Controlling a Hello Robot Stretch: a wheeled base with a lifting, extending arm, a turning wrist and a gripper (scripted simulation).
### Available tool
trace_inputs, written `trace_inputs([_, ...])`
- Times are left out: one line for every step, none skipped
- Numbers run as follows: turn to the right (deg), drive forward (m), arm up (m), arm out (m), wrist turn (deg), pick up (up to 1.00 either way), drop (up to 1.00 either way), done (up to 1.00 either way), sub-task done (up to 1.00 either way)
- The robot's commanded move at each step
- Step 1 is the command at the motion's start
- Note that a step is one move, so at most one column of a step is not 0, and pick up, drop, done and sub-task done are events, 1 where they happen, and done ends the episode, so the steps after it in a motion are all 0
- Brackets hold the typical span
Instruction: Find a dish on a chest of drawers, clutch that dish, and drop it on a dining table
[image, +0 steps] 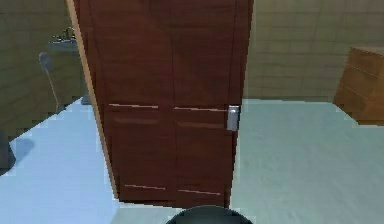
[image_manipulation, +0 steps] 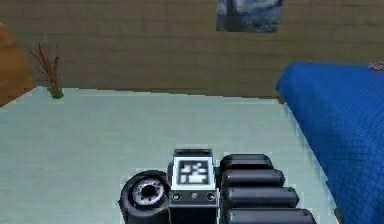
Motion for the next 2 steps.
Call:
trace_inputs([-45.0,0.0,0.0,0.0,0.0,0.0,0.0,0.0,0.0])
trace_inputs([-39.0,0.0,0.0,0.0,0.0,0.0,0.0,0.0,0.0])
